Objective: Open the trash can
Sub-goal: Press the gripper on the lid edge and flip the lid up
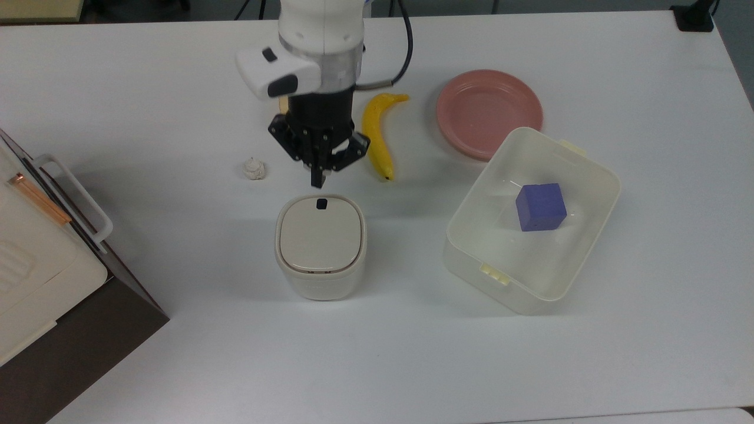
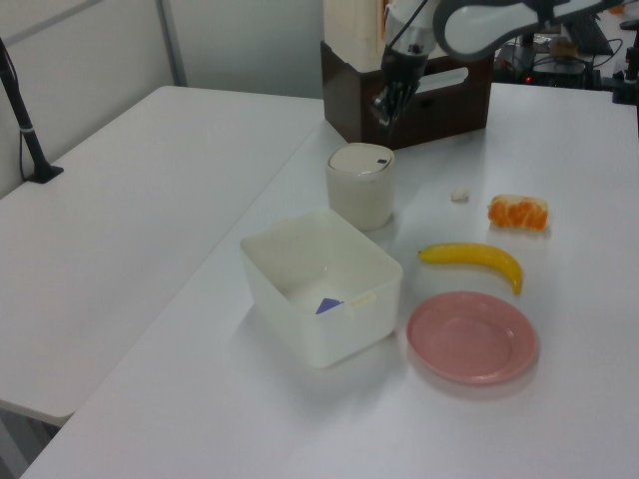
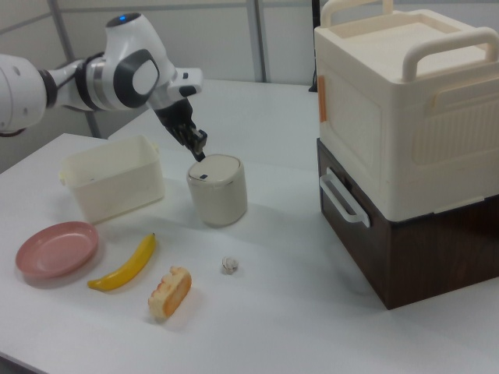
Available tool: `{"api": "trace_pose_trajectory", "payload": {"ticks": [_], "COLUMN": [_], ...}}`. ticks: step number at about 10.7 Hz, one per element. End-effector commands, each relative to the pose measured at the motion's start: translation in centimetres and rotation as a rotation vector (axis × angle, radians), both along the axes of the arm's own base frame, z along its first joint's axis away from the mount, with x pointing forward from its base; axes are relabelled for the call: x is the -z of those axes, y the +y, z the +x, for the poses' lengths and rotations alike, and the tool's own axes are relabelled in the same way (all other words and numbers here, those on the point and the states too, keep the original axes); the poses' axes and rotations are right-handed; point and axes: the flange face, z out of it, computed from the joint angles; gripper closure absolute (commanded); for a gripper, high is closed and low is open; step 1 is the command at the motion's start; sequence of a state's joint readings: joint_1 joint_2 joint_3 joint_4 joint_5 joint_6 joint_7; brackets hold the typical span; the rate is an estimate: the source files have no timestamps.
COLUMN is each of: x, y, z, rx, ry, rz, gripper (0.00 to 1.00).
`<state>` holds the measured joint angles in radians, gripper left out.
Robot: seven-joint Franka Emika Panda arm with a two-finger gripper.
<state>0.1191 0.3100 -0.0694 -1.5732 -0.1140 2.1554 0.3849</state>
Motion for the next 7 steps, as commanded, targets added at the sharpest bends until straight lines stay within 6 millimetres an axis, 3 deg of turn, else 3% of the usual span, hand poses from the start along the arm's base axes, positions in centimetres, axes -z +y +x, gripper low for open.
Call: {"api": "trace_pose_trajectory", "payload": {"ticks": [1,4,7], "x": [2.5,2.8,4.3], "y": [0.6,0.9,1.7], "z": [1.2,1.1,1.3], "rx": [0.012,0.007,-0.02], "ry": [0.001,0.006,0.026], "rz": [-0.055,-0.057,-0.085], "gripper": [1.0,1.0,1.0]}}
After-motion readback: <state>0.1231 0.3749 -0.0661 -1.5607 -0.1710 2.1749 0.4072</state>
